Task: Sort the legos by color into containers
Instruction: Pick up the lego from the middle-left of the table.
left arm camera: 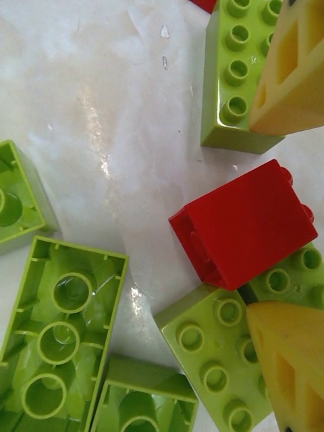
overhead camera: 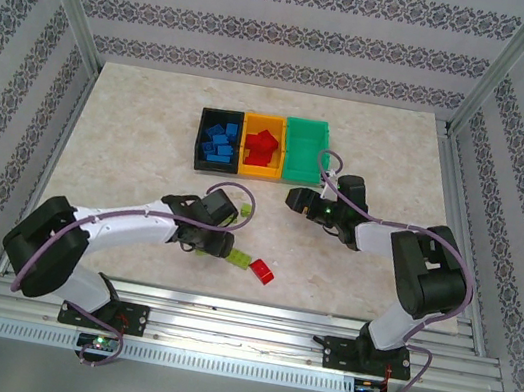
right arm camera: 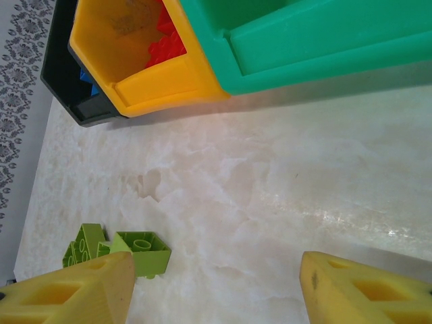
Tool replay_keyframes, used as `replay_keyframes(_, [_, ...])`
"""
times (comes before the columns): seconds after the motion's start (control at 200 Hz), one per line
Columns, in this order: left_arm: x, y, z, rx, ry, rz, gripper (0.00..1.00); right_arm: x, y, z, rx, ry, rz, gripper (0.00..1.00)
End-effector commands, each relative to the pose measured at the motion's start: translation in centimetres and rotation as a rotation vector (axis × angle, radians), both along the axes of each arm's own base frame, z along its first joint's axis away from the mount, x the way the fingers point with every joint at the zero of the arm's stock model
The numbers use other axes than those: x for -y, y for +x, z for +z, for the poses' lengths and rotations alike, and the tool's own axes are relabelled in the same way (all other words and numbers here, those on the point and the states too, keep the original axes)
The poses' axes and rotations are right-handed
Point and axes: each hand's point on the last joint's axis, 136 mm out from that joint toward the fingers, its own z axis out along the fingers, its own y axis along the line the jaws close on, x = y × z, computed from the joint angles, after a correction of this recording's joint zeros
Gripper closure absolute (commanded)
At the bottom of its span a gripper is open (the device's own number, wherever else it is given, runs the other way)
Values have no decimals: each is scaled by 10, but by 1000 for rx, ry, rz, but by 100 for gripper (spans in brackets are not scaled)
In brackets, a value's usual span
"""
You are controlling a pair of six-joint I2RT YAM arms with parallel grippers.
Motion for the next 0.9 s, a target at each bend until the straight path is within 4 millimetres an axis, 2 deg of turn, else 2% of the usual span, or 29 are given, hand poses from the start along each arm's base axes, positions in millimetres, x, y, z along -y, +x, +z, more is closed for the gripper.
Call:
replay_keyframes(0.0, [1, 1, 7, 7, 35, 9, 35, -7, 6, 9, 29, 21, 17, 34])
replay_keyframes(0.155, [3, 3, 9, 10, 84, 2, 35, -7, 6, 10, 33, 18, 18, 34])
replay_keyframes(0.465, [-11, 3, 11, 4, 319, 6, 36, -6, 5, 10, 37, 7, 18, 34])
replay_keyframes(0.635, [-9, 2, 7, 1, 311, 4, 36, -7, 5, 10, 38, 8, 19, 34])
replay_keyframes(0.894, [9, 5, -1, -6, 254, -8, 40, -7, 5, 11, 41, 8, 19, 34])
